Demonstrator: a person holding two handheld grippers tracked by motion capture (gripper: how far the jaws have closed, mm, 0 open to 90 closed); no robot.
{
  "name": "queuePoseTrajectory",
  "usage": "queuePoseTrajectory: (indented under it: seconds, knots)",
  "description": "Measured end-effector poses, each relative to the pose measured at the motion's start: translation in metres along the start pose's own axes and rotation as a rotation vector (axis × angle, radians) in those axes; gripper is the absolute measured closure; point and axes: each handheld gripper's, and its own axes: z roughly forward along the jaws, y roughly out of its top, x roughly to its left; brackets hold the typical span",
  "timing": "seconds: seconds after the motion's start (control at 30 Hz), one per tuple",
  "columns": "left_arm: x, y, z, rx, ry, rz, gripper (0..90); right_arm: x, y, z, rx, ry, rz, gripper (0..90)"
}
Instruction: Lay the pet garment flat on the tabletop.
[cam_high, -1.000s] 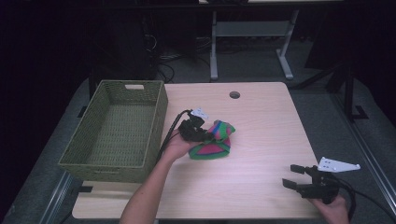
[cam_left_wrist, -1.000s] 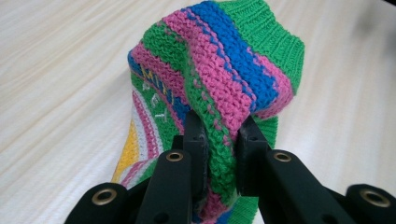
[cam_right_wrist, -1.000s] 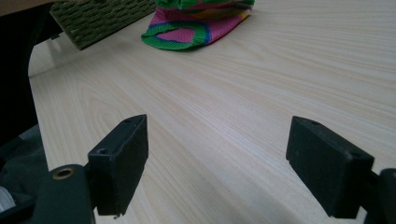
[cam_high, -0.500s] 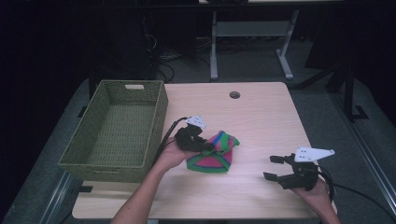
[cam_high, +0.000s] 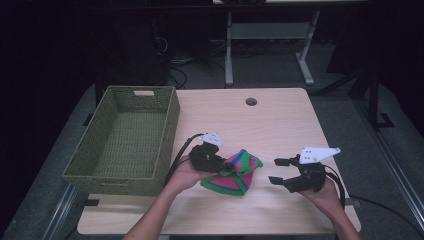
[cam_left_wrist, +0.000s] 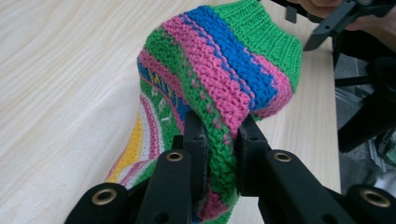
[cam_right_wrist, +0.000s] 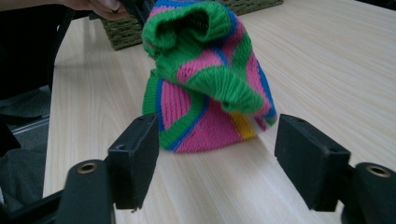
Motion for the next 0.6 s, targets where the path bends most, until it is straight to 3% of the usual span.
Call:
queuePoseTrajectory:
  seconds: [0.23, 0.27, 0.37, 0.43, 0.5, 0.6]
  knots:
    - [-0.004, 0.0, 0.001, 0.018, -0.03, 0.007, 77.8, 0.003, 0.011, 0.019, 0.023, 0.032, -0.048, 33.3]
    - [-0.004, 0.0, 0.003, 0.018, -0.041, 0.007, 77.8, 0.006, 0.015, 0.026, 0.035, 0.037, -0.073, 36.9]
    - [-0.007, 0.001, 0.004, 0.015, -0.055, 0.006, 77.8, 0.006, 0.017, 0.033, 0.045, 0.03, -0.077, 39.5]
    - [-0.01, 0.003, 0.006, 0.035, -0.047, 0.026, 77.6, 0.006, 0.015, 0.041, 0.066, 0.047, -0.083, 57.7]
    - [-0.008, 0.002, 0.006, 0.036, -0.046, 0.019, 76.8, 0.007, 0.014, 0.042, 0.079, 0.048, -0.095, 72.0]
    - [-0.004, 0.0, 0.004, 0.032, -0.044, 0.001, 75.4, 0.007, 0.013, 0.041, 0.084, 0.048, -0.094, 78.8]
